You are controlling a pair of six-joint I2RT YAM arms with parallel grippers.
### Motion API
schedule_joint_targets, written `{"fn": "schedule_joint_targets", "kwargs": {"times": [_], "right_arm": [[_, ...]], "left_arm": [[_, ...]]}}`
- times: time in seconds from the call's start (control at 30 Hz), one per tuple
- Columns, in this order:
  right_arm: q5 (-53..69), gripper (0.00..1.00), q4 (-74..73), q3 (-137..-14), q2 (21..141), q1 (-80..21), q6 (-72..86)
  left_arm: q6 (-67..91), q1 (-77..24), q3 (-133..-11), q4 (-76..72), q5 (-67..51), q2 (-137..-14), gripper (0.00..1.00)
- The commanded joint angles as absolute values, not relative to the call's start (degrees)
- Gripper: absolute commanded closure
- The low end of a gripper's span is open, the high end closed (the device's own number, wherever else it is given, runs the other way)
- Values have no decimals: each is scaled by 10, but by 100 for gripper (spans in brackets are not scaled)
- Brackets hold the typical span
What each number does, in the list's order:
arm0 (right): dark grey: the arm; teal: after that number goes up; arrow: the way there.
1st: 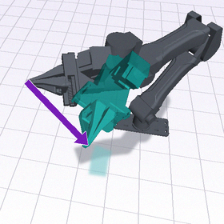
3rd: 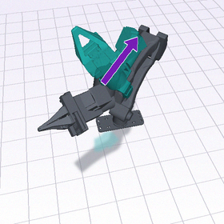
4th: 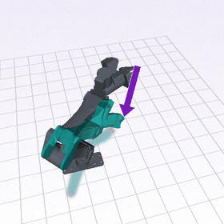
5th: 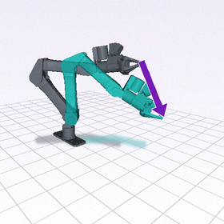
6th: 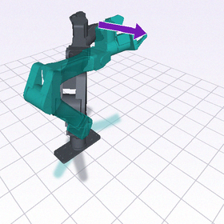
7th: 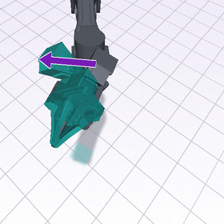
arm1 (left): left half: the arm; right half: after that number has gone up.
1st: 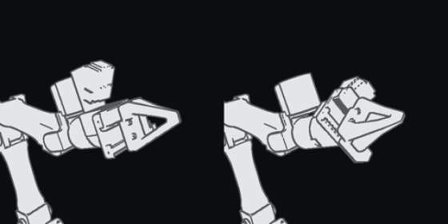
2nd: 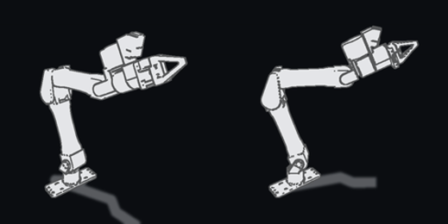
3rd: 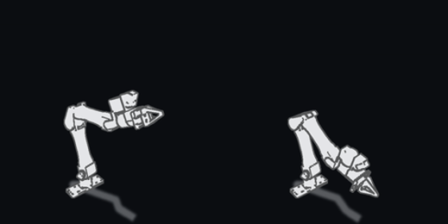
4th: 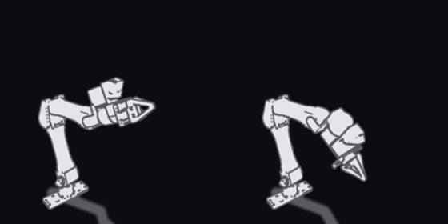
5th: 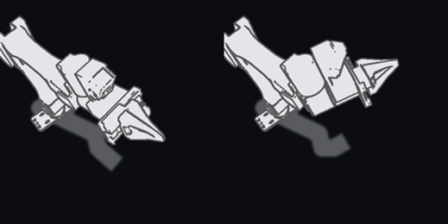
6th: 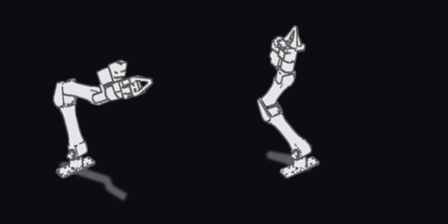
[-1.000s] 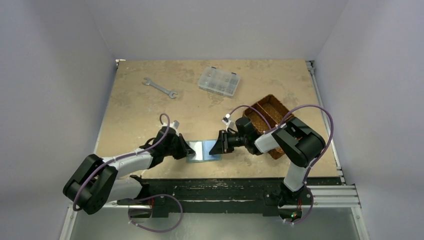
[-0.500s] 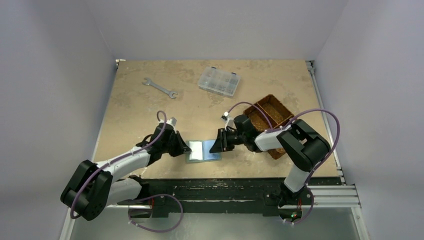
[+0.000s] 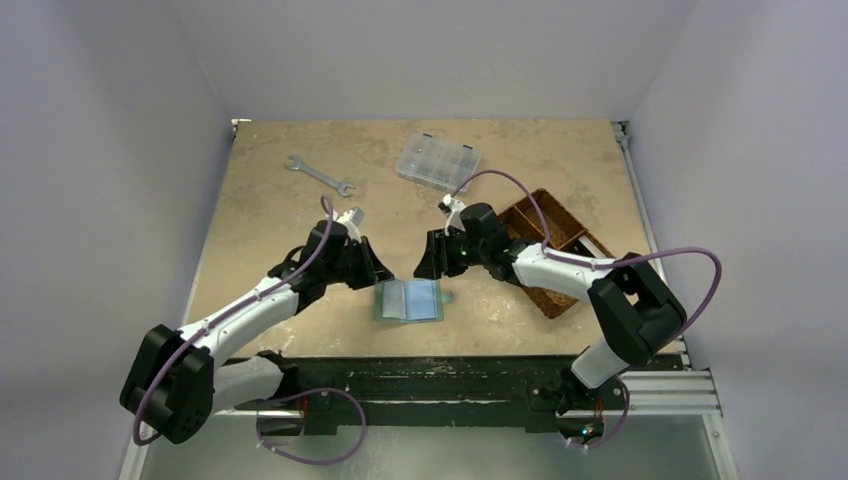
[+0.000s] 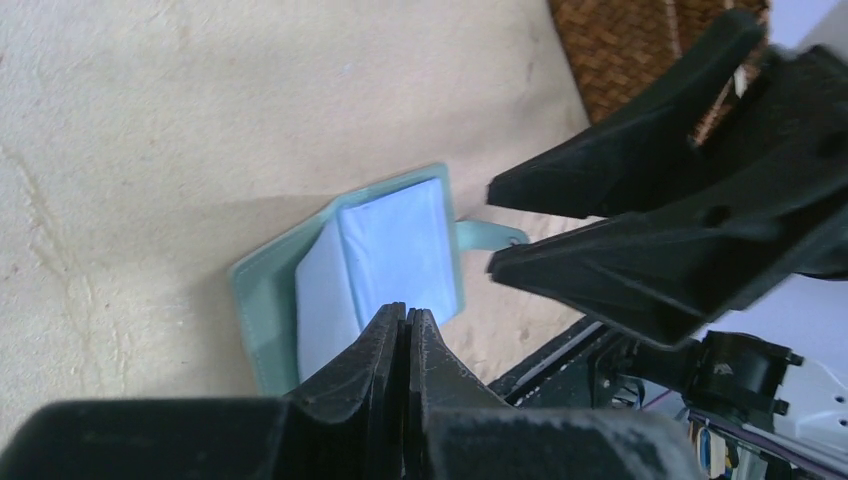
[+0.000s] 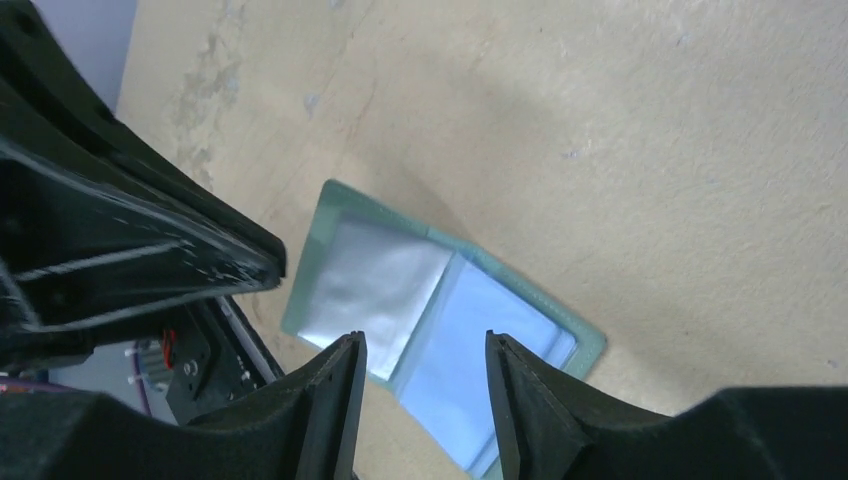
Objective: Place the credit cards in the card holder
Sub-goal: Open the card holder at the center of the board.
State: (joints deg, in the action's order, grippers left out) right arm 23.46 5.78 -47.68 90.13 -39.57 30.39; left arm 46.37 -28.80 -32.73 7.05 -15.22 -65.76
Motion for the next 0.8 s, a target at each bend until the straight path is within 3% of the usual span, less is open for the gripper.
{"fn": "schedule_joint_targets", "kwargs": {"times": [0.0,0.3,0.4,0.6,0.77], "right_arm": [[204,43,5,-494,883,-408,279],[191,41,-32,-505,889,-414,265],[211,48,-12,-488,896,-427,275],[320,72,144,-441,936,-429,323],[336,79,244,-387,1004,-399,350]], "left_arm": [[432,-284,-383,83,-180,-633,97],[408,-285,-402,93,-195,-639,84],[448,-287,-358,23,-245,-641,81],[480,-308,-294,-61,-231,-697,95],[495,-288,-204,-64,-114,-712,100]]}}
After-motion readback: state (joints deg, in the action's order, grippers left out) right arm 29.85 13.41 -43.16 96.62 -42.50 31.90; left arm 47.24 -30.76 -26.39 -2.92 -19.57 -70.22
